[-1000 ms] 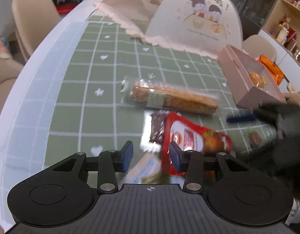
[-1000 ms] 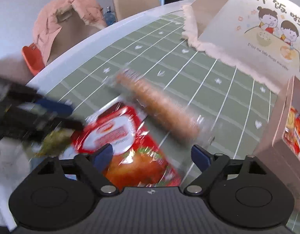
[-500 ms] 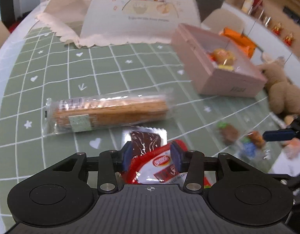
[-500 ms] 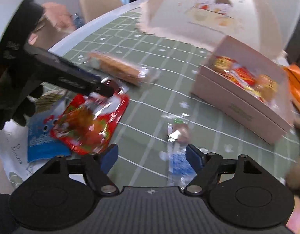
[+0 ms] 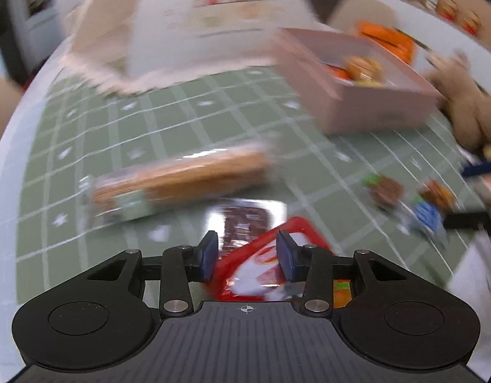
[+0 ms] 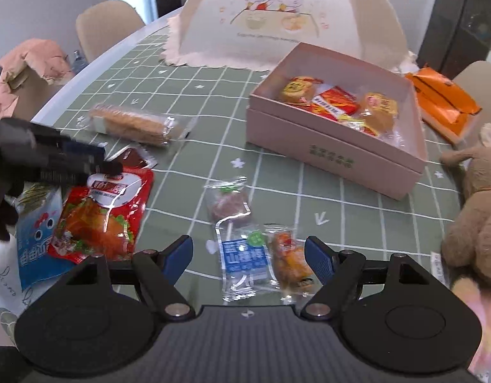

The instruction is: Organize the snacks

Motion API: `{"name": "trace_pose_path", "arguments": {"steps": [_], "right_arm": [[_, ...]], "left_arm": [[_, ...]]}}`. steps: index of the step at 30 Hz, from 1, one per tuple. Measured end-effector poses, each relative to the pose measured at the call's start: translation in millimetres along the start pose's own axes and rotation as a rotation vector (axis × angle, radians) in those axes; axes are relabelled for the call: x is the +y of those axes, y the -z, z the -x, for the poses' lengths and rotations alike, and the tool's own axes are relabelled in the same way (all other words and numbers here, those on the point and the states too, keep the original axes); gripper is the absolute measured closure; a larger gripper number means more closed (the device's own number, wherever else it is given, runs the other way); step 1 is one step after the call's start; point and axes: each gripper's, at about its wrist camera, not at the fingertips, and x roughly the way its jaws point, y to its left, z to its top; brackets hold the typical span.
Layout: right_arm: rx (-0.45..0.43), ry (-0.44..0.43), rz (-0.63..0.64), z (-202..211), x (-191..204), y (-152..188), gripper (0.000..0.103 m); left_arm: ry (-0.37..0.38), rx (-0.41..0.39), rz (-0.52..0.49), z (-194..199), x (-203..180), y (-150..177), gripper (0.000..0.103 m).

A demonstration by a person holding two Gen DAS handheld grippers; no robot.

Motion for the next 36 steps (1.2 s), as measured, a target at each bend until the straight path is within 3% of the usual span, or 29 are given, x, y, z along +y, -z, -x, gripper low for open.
{"name": "trace_pose_path", "arguments": {"steps": [3,6,9,11,13,15,20,23,26,33,36], "right_arm": [[0.008,0.01,-0.03,1,-9,4,0.025],[0.016,0.017,-0.062,1,-16,8,0.025],[0.023,0.022,-0.088,0,-21,13,0.025],[0.031,0.021,-0.101,-1,-23,16,0.025],[0.037,0.021,-0.107,-2,-23,18,0.025],[0.042,0.018,-0.109,-3,-23,20,0.025],[0.061,0.012,-0.116,-7,-22,21,0.025],[0.067,0.007,-0.12,-8,-21,22,0.025],[0.075,0.002,-0.118,-10,-19,24,0.025],[0.059,0.004,-0.108,-10,-21,26,0.025],[0.042,0.016,-0.071,-11,-20,21,0.025]], "left_arm": [[0.05,-0.006,-0.036,5,-17,1,0.057],[0.067,-0.065,0.04,18,-8,-1,0.056],[-0.045,-0.111,0.125,26,15,1,0.058],[-0.131,-0.091,0.156,20,30,5,0.059],[-0.157,-0.053,0.152,13,38,12,0.059],[-0.141,-0.024,0.128,10,34,17,0.06],[-0.041,-0.038,0.008,12,-1,15,0.056],[-0.042,-0.044,0.021,7,-2,7,0.057],[-0.085,0.001,0.022,-7,0,1,0.055],[-0.015,0.021,0.016,-23,1,-10,0.054],[0.01,0.031,0.086,-21,3,-13,0.06]]}}
